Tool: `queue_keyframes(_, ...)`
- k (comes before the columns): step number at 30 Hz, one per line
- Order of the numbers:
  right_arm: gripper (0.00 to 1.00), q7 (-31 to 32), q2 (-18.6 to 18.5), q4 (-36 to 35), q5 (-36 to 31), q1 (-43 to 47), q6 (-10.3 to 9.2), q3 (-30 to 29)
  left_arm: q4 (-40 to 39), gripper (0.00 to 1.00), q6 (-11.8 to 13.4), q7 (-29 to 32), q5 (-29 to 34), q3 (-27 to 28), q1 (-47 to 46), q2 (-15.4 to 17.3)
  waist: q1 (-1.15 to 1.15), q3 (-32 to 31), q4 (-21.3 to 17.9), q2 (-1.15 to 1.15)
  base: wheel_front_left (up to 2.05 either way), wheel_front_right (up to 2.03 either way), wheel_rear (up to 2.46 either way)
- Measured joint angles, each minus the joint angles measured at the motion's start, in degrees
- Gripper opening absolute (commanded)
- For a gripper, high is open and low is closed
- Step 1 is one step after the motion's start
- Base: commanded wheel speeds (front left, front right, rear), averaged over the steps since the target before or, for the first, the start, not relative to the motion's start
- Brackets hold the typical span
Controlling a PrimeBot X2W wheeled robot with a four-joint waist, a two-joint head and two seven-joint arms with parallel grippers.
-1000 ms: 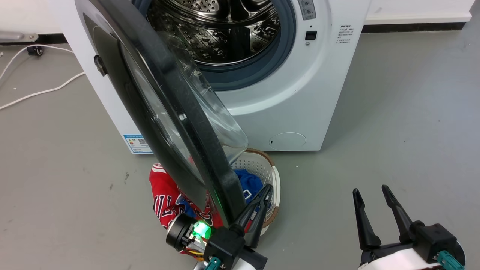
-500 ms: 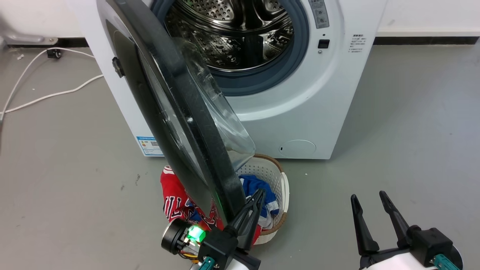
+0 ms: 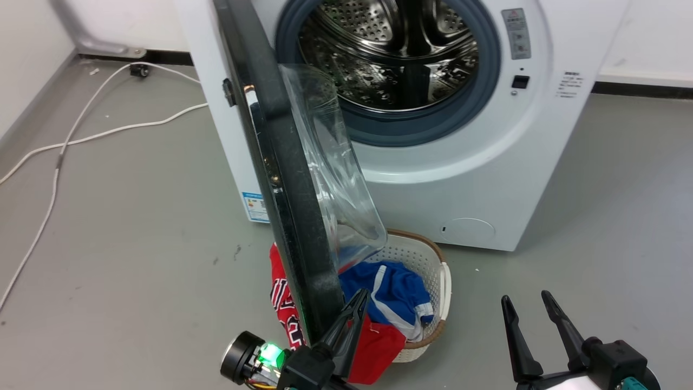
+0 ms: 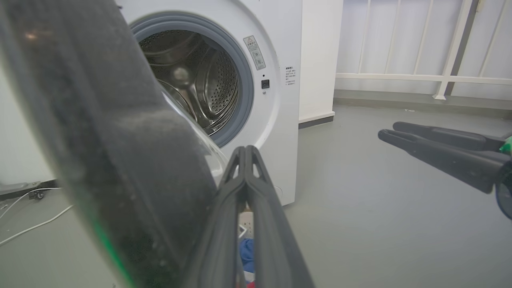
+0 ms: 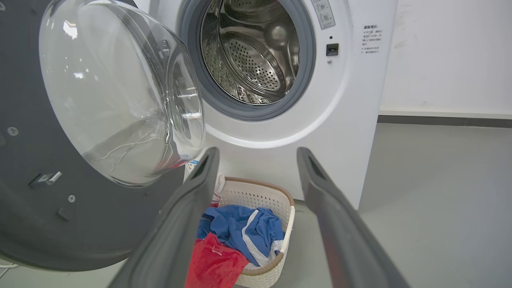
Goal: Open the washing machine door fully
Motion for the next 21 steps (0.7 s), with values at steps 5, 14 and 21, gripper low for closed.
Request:
queue_keyframes(5,1.0,0.0,0.0,0.0,0.5,0.0,0.0,0.3,-1.0,0.0,0.2,0.0,0.0,0.6,0.5,0.5,0.0,0.1,2.8,0.0,0.0,0.0,0.0)
queue_keyframes(14,1.0,0.0,0.0,-0.3,0.9,0.0,0.0,0.6,-2.4,0.0,2.7,0.0,-0.7,5.6,2.3,2.5,0.0,1.3,6.9,0.0,0.0,0.0,0.0)
queue_keyframes(21,1.0,0.0,0.0,-0.5,0.9,-0.1,0.0,0.5,-3.3,0.0,5.1,0.0,-3.0,12.0,4.1,3.4,0.0,2.3,8.1,0.0,0.0,0.0,0.0)
